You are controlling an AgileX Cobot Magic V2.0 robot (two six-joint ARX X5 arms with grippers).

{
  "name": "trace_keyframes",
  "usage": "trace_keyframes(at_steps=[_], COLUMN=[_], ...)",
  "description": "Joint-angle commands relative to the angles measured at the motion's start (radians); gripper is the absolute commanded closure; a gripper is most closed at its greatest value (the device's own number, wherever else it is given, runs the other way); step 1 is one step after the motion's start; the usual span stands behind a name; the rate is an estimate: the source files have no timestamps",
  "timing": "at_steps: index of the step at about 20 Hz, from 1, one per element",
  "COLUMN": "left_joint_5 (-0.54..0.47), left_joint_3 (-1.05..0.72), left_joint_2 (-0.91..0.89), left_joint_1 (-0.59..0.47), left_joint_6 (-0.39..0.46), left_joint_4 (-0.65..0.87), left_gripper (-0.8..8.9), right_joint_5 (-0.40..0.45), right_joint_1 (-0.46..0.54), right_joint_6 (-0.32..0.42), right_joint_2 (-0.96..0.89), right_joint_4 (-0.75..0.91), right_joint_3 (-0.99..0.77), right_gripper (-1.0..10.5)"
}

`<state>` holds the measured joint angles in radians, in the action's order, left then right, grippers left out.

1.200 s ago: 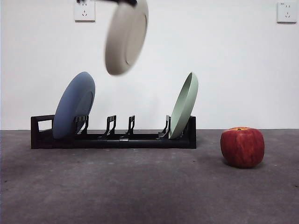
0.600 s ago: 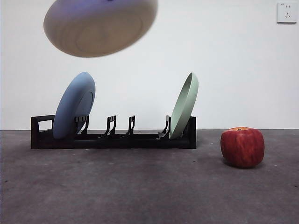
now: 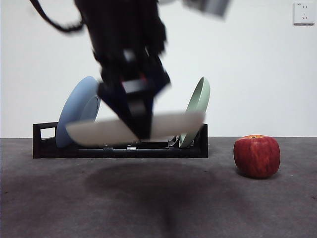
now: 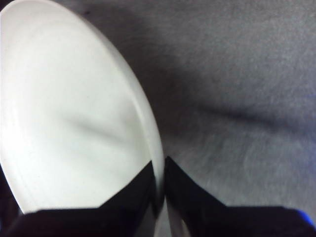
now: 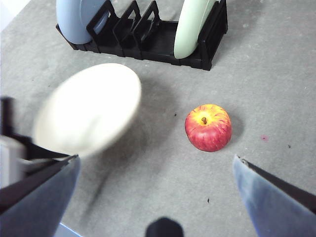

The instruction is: Take the yellow plate from the plate rack,put the plate on the table,take the apple from the table,put the apple in the plate

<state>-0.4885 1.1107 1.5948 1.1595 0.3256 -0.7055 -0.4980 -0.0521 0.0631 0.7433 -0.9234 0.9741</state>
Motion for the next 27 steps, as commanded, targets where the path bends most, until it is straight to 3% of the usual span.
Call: trace_keyframes(at_steps=[1, 15, 20, 23, 27], left_joint_5=[-0.01, -0.038, 0.08, 0.103, 0.103], left_joint_3=[-0.005, -0.005, -0.005, -0.005, 0.008], left_joint_2=[0.079, 0.233, 0.237, 0.237, 0.234], left_joint_1=[0.005, 0.045, 0.029, 0.021, 0.015], left_joint_6=[0.013, -0.089, -0.132, -0.166, -0.166], left_joint_4=[0.021, 0.087, 0.051, 0.049, 0.028], left_gripper=[8.19, 8.19, 8.04, 5.84, 5.53], right_joint_5=[-0.004, -0.003, -0.004, -0.004, -0.004], right_joint_1=[0.0, 0.0, 0.0, 0.0, 0.0], right_joint_6=[-0.01, -0.01, -0.01, -0.01, -0.01], right_joint_2=[0.0, 0.0, 0.0, 0.0, 0.0], right_joint_4=[-0.002, -0.005, -0.005, -0.006, -0.015], right_joint_3=[0.005, 0.005, 0.005, 0.005, 0.005], right_gripper=[3.5, 3.5, 3.5, 3.5, 3.5])
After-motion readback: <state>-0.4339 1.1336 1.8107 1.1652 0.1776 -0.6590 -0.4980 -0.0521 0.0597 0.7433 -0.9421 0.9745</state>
